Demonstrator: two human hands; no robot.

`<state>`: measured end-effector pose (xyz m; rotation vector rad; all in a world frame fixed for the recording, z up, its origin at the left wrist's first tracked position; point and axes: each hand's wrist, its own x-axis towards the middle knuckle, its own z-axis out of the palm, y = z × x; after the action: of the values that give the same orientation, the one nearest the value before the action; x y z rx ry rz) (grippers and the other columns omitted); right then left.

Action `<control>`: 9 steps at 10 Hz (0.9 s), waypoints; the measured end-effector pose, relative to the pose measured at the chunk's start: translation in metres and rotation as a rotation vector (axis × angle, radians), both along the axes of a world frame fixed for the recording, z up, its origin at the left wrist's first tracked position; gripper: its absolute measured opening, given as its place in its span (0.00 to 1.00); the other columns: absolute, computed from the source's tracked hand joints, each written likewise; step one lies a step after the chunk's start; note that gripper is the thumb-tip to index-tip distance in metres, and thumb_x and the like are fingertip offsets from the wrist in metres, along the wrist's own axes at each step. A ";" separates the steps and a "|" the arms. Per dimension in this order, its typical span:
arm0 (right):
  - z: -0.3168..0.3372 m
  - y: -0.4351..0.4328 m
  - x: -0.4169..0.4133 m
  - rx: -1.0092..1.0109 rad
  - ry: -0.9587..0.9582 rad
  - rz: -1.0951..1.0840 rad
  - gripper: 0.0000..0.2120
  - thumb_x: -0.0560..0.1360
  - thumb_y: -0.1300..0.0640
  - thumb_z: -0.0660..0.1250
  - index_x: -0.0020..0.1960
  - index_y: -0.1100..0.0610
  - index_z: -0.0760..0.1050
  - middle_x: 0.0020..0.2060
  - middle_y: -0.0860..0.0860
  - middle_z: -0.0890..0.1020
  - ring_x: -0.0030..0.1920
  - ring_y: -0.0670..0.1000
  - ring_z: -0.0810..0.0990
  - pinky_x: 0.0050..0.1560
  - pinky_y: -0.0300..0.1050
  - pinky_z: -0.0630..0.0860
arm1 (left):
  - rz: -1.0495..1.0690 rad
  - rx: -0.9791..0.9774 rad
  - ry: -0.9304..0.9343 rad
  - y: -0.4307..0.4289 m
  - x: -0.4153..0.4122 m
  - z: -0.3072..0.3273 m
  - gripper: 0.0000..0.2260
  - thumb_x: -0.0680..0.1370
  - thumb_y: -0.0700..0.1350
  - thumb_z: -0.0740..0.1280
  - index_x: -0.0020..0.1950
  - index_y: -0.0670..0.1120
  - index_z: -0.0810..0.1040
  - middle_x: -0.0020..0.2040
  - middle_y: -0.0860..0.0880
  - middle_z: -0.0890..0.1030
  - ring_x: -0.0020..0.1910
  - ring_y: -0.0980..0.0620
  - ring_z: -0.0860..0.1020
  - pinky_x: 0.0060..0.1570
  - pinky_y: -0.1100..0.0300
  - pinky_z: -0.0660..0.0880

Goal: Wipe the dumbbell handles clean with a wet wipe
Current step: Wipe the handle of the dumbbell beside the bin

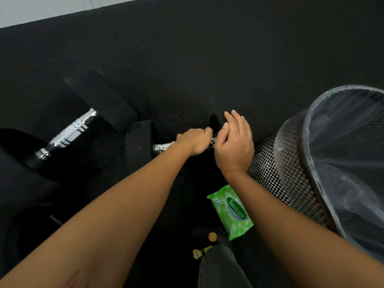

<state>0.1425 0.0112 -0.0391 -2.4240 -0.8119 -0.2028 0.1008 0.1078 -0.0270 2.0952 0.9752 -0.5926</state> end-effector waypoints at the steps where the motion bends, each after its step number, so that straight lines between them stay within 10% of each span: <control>1: -0.001 0.000 0.000 -0.005 -0.006 -0.001 0.19 0.78 0.55 0.52 0.62 0.59 0.75 0.62 0.53 0.77 0.65 0.56 0.72 0.64 0.47 0.68 | -0.027 0.014 -0.095 -0.003 -0.005 -0.003 0.20 0.82 0.50 0.45 0.47 0.47 0.75 0.58 0.45 0.78 0.55 0.46 0.72 0.53 0.50 0.60; 5: 0.001 0.000 -0.001 -0.008 -0.014 -0.012 0.20 0.77 0.55 0.52 0.62 0.59 0.76 0.62 0.53 0.77 0.65 0.56 0.73 0.63 0.48 0.69 | -0.149 0.267 0.165 0.025 -0.020 -0.003 0.20 0.82 0.50 0.48 0.56 0.42 0.77 0.57 0.43 0.77 0.58 0.44 0.73 0.62 0.48 0.61; 7: 0.000 0.001 0.000 -0.002 -0.016 -0.010 0.20 0.77 0.55 0.52 0.62 0.59 0.76 0.62 0.53 0.77 0.65 0.56 0.73 0.63 0.49 0.70 | 0.032 0.020 -0.116 0.028 -0.032 -0.007 0.16 0.81 0.52 0.57 0.49 0.43 0.79 0.37 0.47 0.75 0.36 0.50 0.73 0.31 0.59 0.65; 9: -0.002 0.001 0.001 -0.007 -0.024 -0.005 0.19 0.77 0.55 0.52 0.62 0.59 0.75 0.62 0.53 0.78 0.65 0.57 0.73 0.63 0.48 0.69 | -0.021 0.043 -0.306 0.015 -0.033 -0.004 0.13 0.82 0.49 0.56 0.55 0.41 0.74 0.46 0.43 0.79 0.42 0.48 0.75 0.39 0.57 0.69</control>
<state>0.1431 0.0121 -0.0407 -2.4343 -0.8188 -0.2313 0.0673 0.1224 -0.0305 2.1561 0.7980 -0.2517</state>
